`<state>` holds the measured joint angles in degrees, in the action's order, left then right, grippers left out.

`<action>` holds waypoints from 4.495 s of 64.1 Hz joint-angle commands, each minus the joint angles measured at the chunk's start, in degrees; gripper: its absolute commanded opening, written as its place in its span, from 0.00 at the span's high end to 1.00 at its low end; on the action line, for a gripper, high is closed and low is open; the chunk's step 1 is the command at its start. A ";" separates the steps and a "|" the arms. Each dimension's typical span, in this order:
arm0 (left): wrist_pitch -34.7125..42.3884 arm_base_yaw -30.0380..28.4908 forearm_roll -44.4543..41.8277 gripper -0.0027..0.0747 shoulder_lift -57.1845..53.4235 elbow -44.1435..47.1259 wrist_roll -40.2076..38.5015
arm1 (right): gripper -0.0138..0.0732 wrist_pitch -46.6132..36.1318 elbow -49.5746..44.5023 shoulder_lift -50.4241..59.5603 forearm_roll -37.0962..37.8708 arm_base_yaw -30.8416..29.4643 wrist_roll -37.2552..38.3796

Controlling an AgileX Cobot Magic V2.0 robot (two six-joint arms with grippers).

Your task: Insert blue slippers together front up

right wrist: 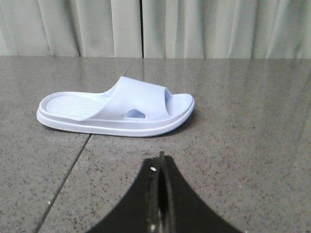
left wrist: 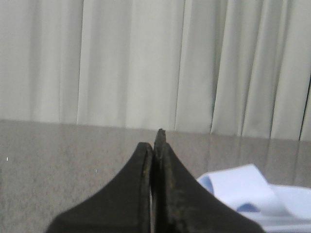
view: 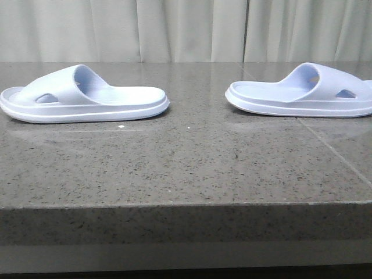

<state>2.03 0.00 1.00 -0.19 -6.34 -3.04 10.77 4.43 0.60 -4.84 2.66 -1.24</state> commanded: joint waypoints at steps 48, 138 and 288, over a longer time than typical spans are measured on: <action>-31.91 0.24 -0.18 0.99 39.71 -36.01 -0.17 | 0.92 20.59 31.91 -31.55 0.39 -0.40 -0.35; -45.93 -6.93 14.40 0.27 65.73 -53.60 14.84 | 0.33 23.19 31.91 -39.55 -0.70 -0.40 -0.35; -65.90 -12.30 56.79 0.42 103.43 -66.92 44.38 | 0.33 23.64 31.91 -39.55 -0.70 -0.40 -0.35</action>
<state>-61.28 -13.07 55.63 104.18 -72.09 41.95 37.39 34.44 -38.73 -5.28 2.66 -1.23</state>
